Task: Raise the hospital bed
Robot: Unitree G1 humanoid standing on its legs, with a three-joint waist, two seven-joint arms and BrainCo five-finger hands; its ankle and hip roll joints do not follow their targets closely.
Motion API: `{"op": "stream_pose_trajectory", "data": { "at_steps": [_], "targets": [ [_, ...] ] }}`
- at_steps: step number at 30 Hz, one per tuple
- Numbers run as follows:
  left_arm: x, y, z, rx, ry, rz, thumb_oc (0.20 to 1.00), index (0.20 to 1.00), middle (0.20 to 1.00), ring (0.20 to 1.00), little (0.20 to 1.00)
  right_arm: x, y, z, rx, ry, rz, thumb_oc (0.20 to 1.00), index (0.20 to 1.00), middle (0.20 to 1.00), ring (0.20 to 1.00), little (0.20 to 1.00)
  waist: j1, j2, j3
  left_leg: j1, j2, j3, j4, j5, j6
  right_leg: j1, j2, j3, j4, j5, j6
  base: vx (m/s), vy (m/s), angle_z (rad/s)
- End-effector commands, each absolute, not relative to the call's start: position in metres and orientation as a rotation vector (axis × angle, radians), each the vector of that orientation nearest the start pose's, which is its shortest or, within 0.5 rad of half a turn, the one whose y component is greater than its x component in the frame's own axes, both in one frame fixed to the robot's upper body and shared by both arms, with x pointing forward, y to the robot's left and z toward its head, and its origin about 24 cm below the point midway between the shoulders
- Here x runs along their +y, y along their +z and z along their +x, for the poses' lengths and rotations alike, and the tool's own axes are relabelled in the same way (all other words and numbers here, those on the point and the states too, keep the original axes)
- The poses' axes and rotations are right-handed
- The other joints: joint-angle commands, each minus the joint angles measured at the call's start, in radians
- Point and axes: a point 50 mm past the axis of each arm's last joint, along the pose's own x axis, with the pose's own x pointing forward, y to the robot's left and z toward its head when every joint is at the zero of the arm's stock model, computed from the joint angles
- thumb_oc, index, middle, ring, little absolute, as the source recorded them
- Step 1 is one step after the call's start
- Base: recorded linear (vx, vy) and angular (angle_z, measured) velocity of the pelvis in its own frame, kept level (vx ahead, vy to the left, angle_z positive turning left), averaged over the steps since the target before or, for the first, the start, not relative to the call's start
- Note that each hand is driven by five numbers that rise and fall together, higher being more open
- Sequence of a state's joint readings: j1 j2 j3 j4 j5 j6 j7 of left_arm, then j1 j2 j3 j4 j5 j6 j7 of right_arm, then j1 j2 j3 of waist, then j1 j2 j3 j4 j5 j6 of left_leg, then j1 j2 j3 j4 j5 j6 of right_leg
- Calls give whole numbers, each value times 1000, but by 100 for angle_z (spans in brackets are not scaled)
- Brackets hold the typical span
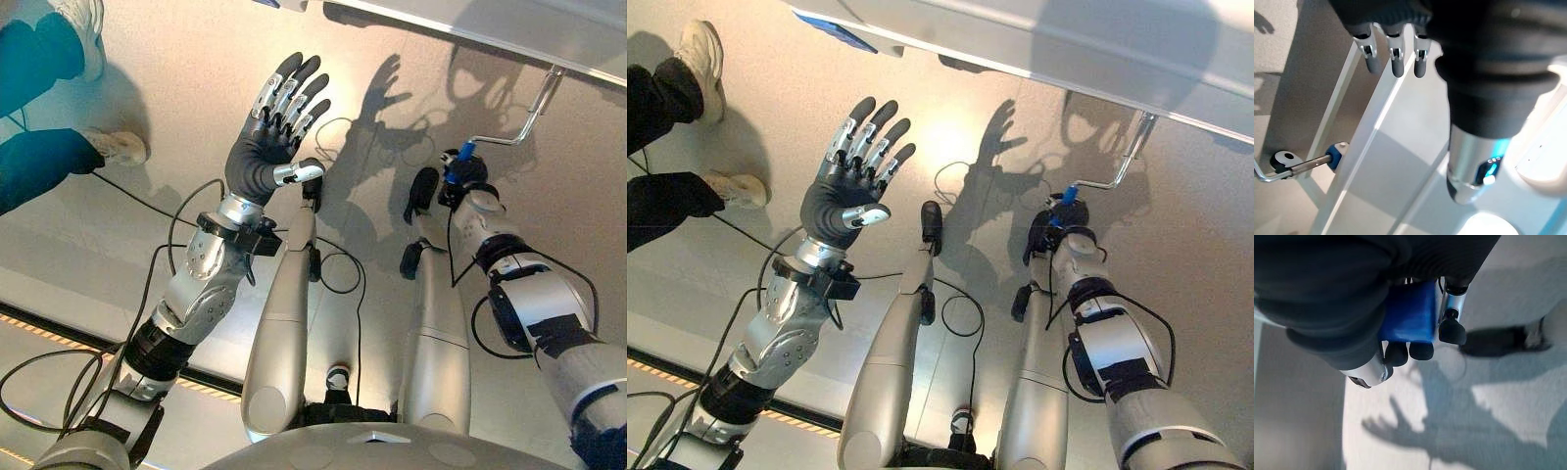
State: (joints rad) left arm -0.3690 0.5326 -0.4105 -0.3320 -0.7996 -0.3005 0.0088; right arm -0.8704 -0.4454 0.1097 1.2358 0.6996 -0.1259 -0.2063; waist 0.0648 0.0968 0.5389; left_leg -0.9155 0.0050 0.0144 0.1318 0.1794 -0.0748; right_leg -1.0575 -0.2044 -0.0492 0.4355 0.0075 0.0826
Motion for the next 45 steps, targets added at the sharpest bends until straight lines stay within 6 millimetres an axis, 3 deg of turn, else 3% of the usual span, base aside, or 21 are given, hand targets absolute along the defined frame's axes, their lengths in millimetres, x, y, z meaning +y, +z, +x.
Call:
{"op": "stream_pose_trajectory", "data": {
  "at_steps": [1,6,12,15,20,24,26,31,39,43,45],
  "targets": [
    [111,219,233,-755,-696,-384,1000,1000,1000,1000,1000,-324,61,340,224,-670,182,200,200,200,200,200,-47,71,-19,2,-53,28,162,-182,50,61,12,14,-102,38,76,-11,-17,-4],
    [115,217,234,-749,-687,-376,1000,1000,1000,1000,1000,-361,59,315,216,-803,210,200,200,200,200,200,-60,71,-19,5,-49,37,161,-183,49,52,17,19,-97,37,76,-9,-13,-4],
    [119,218,234,-754,-682,-350,1000,1000,1000,1000,1000,-386,52,290,229,-904,202,200,200,200,200,200,-79,61,-19,21,-41,47,155,-180,45,59,24,21,-95,39,76,0,0,0],
    [121,217,234,-754,-673,-347,1000,1000,1000,1000,1000,-394,51,281,206,-947,216,200,200,200,200,200,-93,48,-19,42,-35,48,148,-177,42,80,31,16,-103,39,75,-15,-40,-3],
    [127,218,234,-764,-653,-336,1000,1000,1000,1000,1000,-388,54,282,117,-894,191,200,200,200,200,200,-118,22,-19,88,-27,48,125,-170,35,125,39,9,-122,43,75,-9,-33,-1],
    [140,217,234,-771,-610,-329,1000,1000,1000,1000,1000,-365,87,283,-183,-731,234,200,200,200,200,200,-154,-22,-19,154,-19,44,91,-160,23,195,52,1,-156,50,78,-6,-43,-5],
    [141,217,233,-773,-605,-331,1000,1000,1000,1000,1000,-360,92,280,-228,-714,239,200,200,200,200,200,-158,-30,-19,165,-20,44,85,-157,22,209,53,-2,-163,52,78,-8,-19,-7],
    [154,213,229,-755,-567,-328,1000,1000,1000,1000,1000,-336,130,263,-469,-522,243,200,200,200,200,200,-181,-60,-19,203,-11,38,73,-152,16,250,62,-8,-181,57,75,-10,-25,-4],
    [166,213,219,-749,-557,-327,1000,1000,1000,1000,1000,-293,166,248,-632,-188,274,200,200,200,200,200,-189,-86,-19,219,-9,35,80,-154,20,275,64,-6,-184,61,75,0,0,0],
    [165,207,214,-700,-593,-313,1000,1000,1000,1000,1000,-240,173,242,-603,187,364,200,200,200,200,200,-180,-91,-19,197,-9,30,92,-149,21,273,60,-15,-190,69,74,0,0,0],
    [164,206,214,-690,-594,-316,1000,1000,1000,1000,1000,-231,172,243,-573,249,383,200,200,200,200,200,-176,-90,-19,192,-9,29,94,-147,21,270,59,-17,-190,70,74,0,0,0]
  ]
}}
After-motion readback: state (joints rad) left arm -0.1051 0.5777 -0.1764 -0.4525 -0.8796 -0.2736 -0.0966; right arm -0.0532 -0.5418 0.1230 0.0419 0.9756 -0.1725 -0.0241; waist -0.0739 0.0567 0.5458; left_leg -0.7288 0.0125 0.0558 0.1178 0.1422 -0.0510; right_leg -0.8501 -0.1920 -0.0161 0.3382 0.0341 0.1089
